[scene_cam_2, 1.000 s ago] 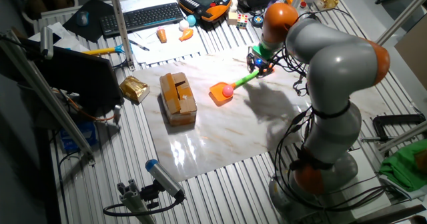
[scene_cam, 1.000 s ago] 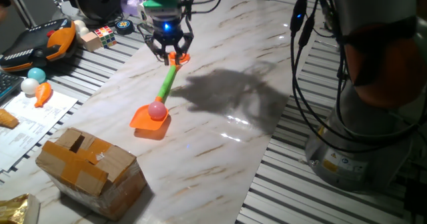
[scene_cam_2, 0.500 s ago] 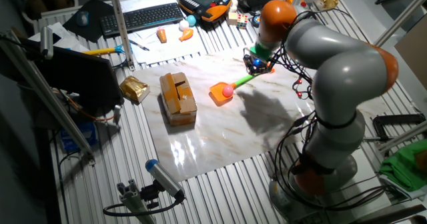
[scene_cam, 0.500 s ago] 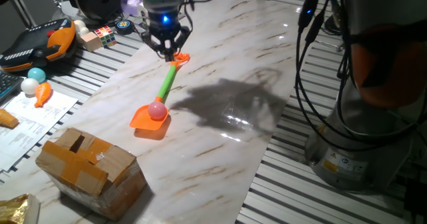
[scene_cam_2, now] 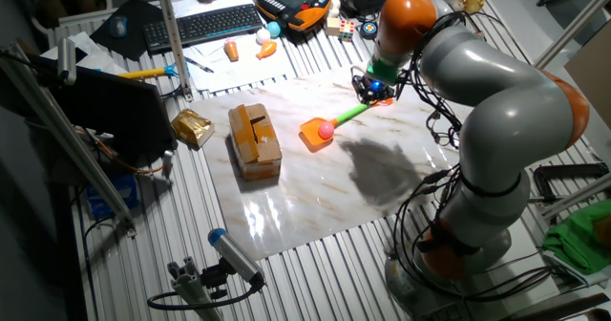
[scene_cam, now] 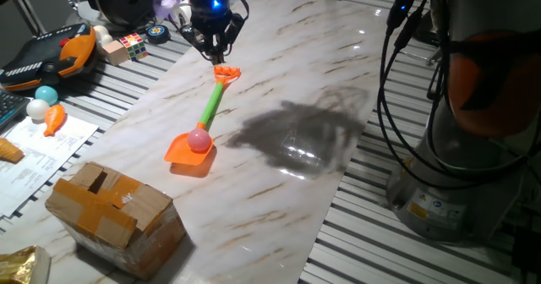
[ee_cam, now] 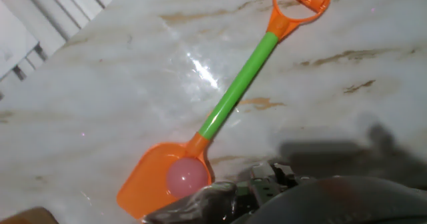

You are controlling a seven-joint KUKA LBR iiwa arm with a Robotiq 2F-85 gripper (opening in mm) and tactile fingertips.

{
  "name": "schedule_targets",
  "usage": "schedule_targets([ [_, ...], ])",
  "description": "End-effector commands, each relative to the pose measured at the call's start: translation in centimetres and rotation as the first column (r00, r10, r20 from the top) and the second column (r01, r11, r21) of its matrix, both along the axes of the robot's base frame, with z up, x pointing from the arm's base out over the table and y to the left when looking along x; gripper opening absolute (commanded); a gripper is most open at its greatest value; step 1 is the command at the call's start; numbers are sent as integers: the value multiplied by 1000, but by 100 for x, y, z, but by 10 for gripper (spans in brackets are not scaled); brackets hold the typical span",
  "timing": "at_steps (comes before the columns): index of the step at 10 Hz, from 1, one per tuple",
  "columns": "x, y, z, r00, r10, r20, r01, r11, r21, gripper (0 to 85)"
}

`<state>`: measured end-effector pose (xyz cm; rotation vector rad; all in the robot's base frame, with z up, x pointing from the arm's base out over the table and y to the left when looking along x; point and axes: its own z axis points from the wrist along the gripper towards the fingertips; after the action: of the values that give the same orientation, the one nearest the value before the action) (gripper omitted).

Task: Use a shovel to scoop up an object

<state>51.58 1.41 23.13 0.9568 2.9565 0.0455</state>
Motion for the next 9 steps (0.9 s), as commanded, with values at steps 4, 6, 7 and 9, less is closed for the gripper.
schedule_targets([
  [4, -12, -5, 1, 995, 100, -23, -100, 995, -30, 7],
  [6, -11, -4, 0, 994, 106, -23, -106, 994, -25, 7],
  [7, -11, -3, 0, 994, 104, -21, -105, 994, -21, 7],
  [9, -10, -6, -1, 995, 101, -20, -102, 995, -13, 7],
])
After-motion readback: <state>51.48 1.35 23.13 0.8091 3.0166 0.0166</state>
